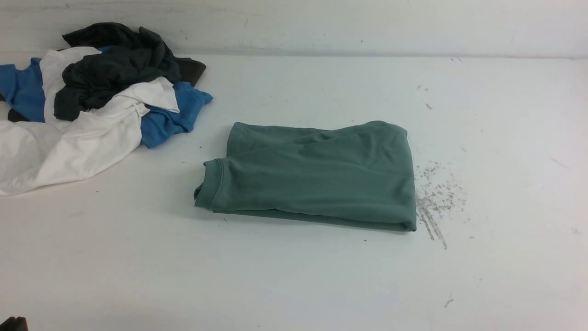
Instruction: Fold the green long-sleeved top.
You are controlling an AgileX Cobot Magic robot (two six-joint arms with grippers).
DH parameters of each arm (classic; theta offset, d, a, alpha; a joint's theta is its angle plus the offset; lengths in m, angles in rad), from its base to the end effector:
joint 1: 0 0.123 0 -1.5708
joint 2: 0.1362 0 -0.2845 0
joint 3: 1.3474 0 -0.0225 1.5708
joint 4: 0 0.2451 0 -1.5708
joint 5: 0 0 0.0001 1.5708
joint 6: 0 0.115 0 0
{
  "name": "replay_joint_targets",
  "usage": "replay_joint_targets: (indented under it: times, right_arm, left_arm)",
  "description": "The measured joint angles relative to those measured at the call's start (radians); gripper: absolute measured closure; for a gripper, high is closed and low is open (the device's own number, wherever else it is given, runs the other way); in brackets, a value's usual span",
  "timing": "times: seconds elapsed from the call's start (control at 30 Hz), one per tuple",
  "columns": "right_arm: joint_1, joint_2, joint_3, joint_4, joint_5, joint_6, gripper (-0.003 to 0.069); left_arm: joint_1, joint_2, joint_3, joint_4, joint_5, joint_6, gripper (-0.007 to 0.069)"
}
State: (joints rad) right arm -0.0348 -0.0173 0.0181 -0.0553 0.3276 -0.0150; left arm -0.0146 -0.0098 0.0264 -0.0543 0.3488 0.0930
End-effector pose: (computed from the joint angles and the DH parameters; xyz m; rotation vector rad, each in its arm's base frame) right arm 0.0713 -0.0045 0.1728 -0.0169 1.8123 -0.0887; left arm 0.0712 -0.0032 0.1670 0.0652 1.8473 0.0019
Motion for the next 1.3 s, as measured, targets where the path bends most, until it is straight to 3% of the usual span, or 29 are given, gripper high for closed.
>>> replay_joint_targets:
  times: [1.3]
  right_arm:
    - [-0.024, 0.001, 0.003, 0.017, 0.055, 0.001, 0.0659]
  left_arm:
    - [0.0, 0.0, 0.0, 0.0, 0.002, -0.008, 0.0629]
